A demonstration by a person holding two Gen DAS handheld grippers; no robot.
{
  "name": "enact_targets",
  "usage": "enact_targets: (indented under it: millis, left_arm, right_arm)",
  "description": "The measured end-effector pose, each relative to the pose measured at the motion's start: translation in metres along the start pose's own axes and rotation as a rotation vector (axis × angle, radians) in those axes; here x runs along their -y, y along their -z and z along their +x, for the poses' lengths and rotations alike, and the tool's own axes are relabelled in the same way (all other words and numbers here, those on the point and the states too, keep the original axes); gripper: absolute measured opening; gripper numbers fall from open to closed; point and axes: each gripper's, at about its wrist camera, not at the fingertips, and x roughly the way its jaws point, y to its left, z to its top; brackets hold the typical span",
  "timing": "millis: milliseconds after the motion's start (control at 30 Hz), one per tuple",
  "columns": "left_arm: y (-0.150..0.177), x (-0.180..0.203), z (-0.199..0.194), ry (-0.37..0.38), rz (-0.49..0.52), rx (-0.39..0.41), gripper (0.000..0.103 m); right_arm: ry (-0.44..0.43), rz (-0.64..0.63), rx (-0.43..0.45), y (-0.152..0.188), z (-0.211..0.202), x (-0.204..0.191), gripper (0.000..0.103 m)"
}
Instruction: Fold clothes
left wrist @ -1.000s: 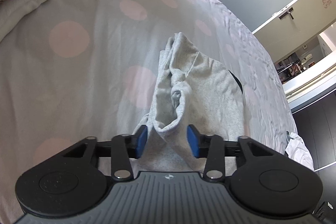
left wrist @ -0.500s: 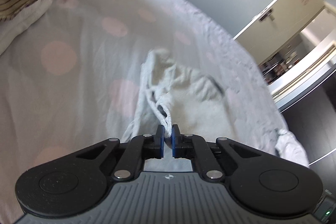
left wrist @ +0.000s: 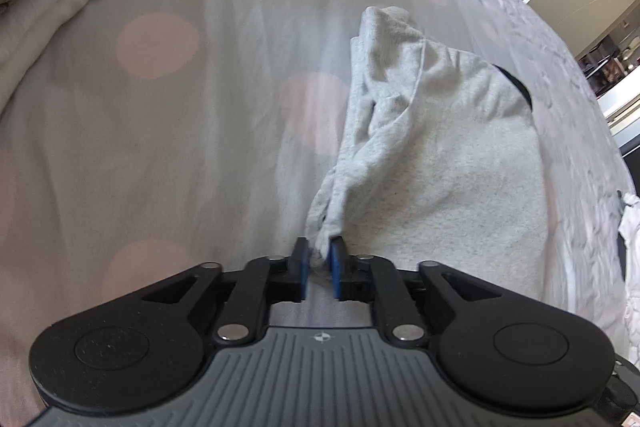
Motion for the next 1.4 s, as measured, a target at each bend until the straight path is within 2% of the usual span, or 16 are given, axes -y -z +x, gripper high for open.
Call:
enact_targets:
  millis: [33, 67, 133, 200, 233, 267, 333, 467, 533, 633, 700, 833, 967, 1067, 1233, 1400]
  left_arm:
    - [0.001, -0.002, -0.003, -0.012, -0.010, -0.004, 0.036]
    - [0.002, -0.004, -0.008, -0.021, -0.023, -0.005, 0.039]
    - [0.004, -0.007, -0.019, -0.034, -0.044, 0.019, 0.041]
    - [0.003, -0.009, -0.032, -0.044, -0.053, 0.076, 0.041]
    - [0.001, -0.011, -0.038, -0.032, -0.063, 0.110, 0.041]
    - [0.000, -0.013, -0.043, -0.020, -0.073, 0.144, 0.041]
    - [-0.005, -0.017, -0.049, 0.046, -0.099, 0.193, 0.043]
    - [-0.024, -0.010, -0.038, 0.158, -0.077, 0.231, 0.050]
    - [-0.038, 0.002, -0.025, 0.176, -0.042, 0.236, 0.054]
    - [-0.057, 0.013, -0.005, 0.191, -0.010, 0.233, 0.054]
    - [-0.069, 0.014, 0.011, 0.184, 0.004, 0.213, 0.054]
    - [-0.091, 0.009, 0.041, 0.169, 0.021, 0.194, 0.054]
    - [-0.101, 0.000, 0.069, 0.263, -0.009, 0.144, 0.054]
    - [-0.105, 0.000, 0.082, 0.293, 0.004, 0.137, 0.053]
    - [-0.118, -0.010, 0.096, 0.395, -0.037, 0.118, 0.052]
    - [-0.123, -0.007, 0.103, 0.409, -0.028, 0.125, 0.044]
  right_arm:
    - [-0.004, 0.008, -0.004, 0.000, -0.001, 0.002, 0.006]
    - [-0.009, 0.022, -0.008, 0.000, -0.002, 0.004, 0.006]
    - [-0.025, 0.072, -0.011, 0.000, -0.005, 0.013, 0.011]
    - [-0.038, 0.127, 0.004, -0.001, -0.011, 0.021, 0.019]
    - [-0.046, 0.155, 0.018, -0.001, -0.015, 0.025, 0.028]
    - [-0.056, 0.181, 0.040, -0.001, -0.019, 0.029, 0.033]
    - [-0.077, 0.223, 0.091, -0.002, -0.028, 0.035, 0.036]
    - [-0.144, 0.269, 0.171, -0.009, -0.033, 0.041, 0.041]
    - [-0.180, 0.270, 0.187, -0.016, -0.027, 0.042, 0.044]
    - [-0.217, 0.254, 0.209, -0.029, -0.015, 0.043, 0.055]
    - [-0.228, 0.241, 0.219, -0.041, -0.004, 0.044, 0.059]
    - [-0.235, 0.247, 0.194, -0.067, 0.026, 0.050, 0.061]
    - [-0.288, 0.281, 0.206, -0.094, 0.057, 0.056, 0.063]
    - [-0.324, 0.294, 0.219, -0.104, 0.079, 0.058, 0.064]
    - [-0.396, 0.359, 0.203, -0.111, 0.112, 0.068, 0.064]
    - [-0.474, 0.369, 0.203, -0.120, 0.131, 0.066, 0.062]
